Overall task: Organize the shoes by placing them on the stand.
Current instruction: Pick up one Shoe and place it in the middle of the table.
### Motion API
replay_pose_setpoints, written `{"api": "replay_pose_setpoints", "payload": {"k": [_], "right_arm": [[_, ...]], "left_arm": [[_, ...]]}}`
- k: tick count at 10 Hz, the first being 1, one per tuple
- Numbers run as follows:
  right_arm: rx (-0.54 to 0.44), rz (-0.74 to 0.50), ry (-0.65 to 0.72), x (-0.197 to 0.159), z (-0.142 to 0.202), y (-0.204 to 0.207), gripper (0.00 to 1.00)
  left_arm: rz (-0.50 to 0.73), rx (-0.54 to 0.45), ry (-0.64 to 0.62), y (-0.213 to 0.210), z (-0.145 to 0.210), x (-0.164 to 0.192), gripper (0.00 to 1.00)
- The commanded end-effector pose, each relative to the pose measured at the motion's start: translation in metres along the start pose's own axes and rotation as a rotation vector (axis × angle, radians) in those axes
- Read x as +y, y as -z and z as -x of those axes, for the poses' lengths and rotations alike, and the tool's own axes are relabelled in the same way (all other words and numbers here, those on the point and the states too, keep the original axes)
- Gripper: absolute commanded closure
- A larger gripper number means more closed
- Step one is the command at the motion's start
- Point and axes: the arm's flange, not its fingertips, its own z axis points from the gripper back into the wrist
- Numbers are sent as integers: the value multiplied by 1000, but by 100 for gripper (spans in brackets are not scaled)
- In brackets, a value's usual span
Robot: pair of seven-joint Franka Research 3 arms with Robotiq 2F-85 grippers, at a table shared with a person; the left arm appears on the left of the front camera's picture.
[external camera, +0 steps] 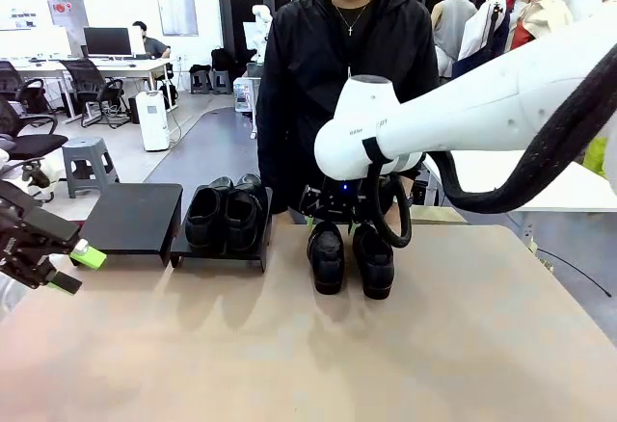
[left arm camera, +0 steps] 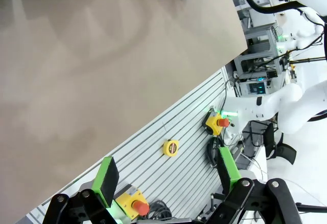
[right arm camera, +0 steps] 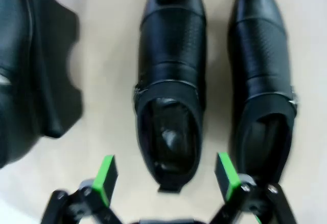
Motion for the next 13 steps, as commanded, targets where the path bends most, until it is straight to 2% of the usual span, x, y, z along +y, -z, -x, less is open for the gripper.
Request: {"api": "replay_pose_setpoints", "payload": {"k": [1, 6, 7, 8, 9, 13], "right_arm": [[45, 52, 82, 3, -18, 10, 0], [117, 42, 120, -8, -29, 34, 0], [130, 60, 114, -10, -29, 34, 31], [136, 65, 114, -9, -29, 33, 87], [142, 72, 115, -10, -29, 34, 100], [163, 68, 107, -11, -30, 37, 100]], "left_arm": [[25, -8, 16, -1, 1, 1, 0], [25, -8, 16, -1, 1, 1, 0], [25, -8, 16, -1, 1, 1, 0], [25, -8, 16, -1, 1, 1, 0], [25, -8, 16, -1, 1, 1, 0], [25, -8, 16, -1, 1, 1, 0]]}}
